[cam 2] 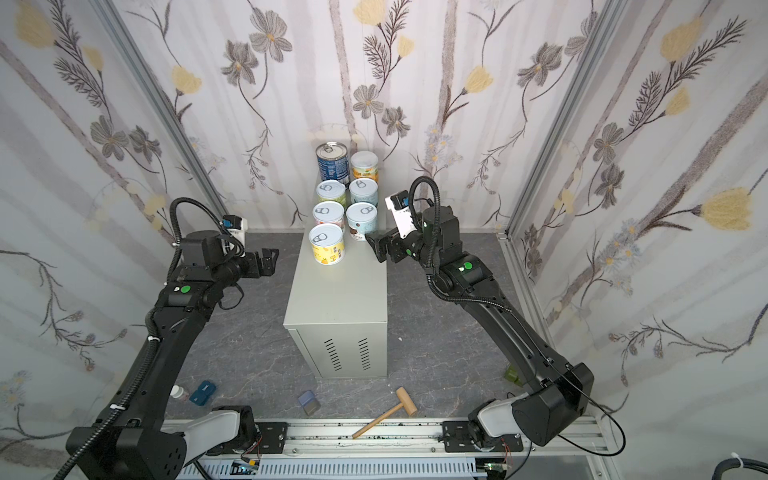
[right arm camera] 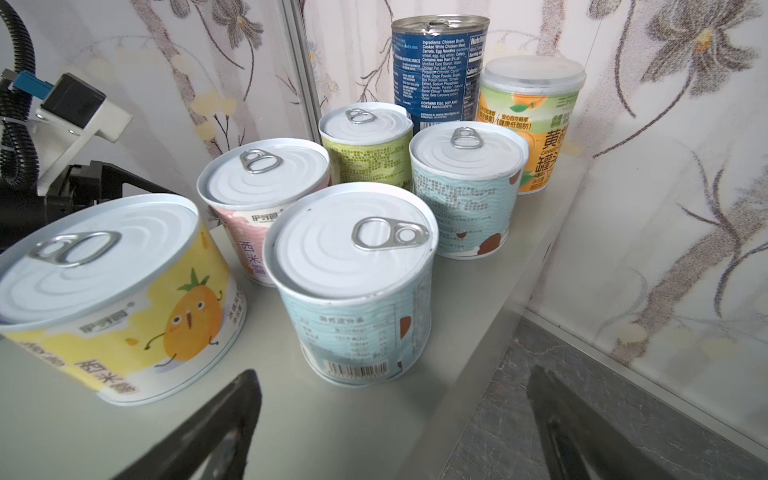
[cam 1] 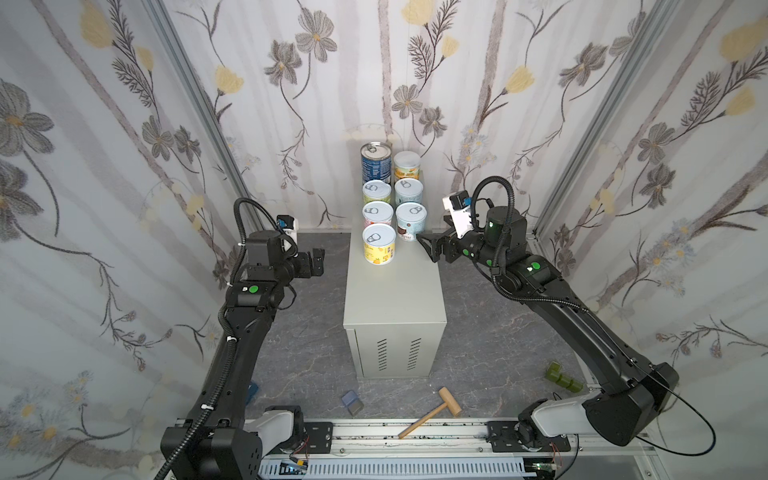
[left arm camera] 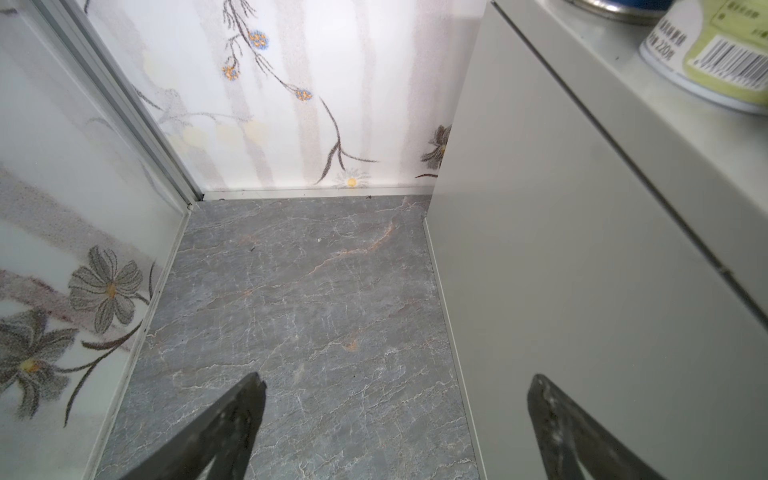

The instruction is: Place and organize the canned foods onto the counter

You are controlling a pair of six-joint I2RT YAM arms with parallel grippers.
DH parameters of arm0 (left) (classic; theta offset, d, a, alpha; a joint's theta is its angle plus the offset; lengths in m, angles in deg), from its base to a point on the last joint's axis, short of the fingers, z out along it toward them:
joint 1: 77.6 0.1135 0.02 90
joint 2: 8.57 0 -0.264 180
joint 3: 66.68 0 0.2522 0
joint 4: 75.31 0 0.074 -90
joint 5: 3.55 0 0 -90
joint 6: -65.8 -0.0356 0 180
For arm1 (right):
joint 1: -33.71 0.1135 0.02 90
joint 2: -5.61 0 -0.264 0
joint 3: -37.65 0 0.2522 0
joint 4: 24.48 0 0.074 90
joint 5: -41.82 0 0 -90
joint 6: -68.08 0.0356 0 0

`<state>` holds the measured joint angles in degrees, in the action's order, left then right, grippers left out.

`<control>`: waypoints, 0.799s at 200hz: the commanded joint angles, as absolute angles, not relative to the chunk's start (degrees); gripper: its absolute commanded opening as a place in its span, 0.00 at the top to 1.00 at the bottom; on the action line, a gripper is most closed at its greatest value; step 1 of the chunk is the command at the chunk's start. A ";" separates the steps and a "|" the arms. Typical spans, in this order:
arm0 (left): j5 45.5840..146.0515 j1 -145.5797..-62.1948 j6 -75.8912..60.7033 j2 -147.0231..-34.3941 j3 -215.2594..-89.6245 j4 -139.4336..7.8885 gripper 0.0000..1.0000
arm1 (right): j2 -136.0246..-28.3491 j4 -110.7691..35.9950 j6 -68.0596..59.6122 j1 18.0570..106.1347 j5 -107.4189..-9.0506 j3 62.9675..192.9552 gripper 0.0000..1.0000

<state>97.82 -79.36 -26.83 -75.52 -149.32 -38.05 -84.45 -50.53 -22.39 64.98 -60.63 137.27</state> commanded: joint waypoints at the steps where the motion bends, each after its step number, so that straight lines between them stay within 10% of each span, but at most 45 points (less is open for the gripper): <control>1: 100.12 -79.01 -27.67 -74.95 -149.45 -41.10 0.00 | -85.44 -48.08 -21.85 65.62 -57.23 138.74 0.00; 160: 102.04 -78.65 -26.13 -74.79 -149.10 -42.24 0.00 | -81.00 -53.44 -24.76 64.37 -62.34 138.10 0.00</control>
